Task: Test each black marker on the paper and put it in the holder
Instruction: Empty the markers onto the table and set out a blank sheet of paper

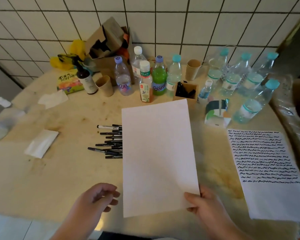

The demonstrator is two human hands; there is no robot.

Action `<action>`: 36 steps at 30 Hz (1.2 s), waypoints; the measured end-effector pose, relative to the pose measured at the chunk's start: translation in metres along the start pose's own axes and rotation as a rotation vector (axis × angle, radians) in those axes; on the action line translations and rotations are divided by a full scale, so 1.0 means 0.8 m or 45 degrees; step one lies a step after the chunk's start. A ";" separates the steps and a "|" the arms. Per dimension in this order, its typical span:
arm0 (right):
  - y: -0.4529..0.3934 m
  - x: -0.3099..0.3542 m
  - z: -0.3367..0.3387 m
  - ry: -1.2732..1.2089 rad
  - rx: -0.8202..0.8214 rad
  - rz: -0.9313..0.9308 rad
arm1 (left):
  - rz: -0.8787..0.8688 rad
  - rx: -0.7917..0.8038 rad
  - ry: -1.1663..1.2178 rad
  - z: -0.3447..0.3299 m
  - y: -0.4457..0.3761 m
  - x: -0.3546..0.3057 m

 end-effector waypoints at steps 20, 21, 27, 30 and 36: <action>-0.077 0.005 -0.301 -0.017 -0.124 0.078 | -0.014 0.210 -0.288 0.257 -0.134 0.016; -0.077 0.002 -0.301 -0.006 -0.117 0.071 | -0.022 0.202 -0.271 0.257 -0.140 0.016; -0.093 -0.008 -0.288 0.094 -0.018 0.050 | -0.197 0.073 -0.132 0.250 -0.186 0.008; -0.101 0.001 -0.286 0.222 -0.006 0.135 | -0.306 -0.042 0.112 0.252 -0.217 0.008; -0.095 0.024 -0.292 0.540 0.148 0.428 | -0.726 -0.315 -0.069 0.260 -0.256 -0.015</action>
Point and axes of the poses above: each hand's wrist, its own y-axis away from the middle knuckle, its own z-axis out of the back of the hand, x = y × z, the point moved 6 cm from there along -y, towards the middle knuckle, and after that the axes turned 5 degrees about x, right-handed, at the moved point
